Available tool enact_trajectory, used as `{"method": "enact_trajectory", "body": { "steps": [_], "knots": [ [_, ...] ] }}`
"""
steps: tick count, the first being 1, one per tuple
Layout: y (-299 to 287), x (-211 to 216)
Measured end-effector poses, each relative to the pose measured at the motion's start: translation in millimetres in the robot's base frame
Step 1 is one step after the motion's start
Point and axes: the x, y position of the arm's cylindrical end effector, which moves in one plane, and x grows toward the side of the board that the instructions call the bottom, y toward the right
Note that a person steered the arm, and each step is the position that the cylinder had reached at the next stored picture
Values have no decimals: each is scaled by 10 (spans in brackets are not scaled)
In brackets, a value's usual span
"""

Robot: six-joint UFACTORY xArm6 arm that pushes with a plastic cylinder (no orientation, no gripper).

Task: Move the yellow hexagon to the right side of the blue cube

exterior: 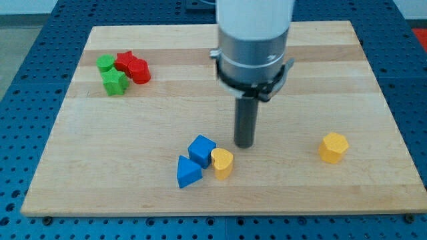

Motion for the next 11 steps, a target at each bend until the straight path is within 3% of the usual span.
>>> {"method": "enact_trajectory", "body": {
  "steps": [2, 4, 5, 7, 11],
  "knots": [
    [1402, -142],
    [1751, 107],
    [1733, 301],
    [1432, 301],
    [-182, 321]
  ]
}}
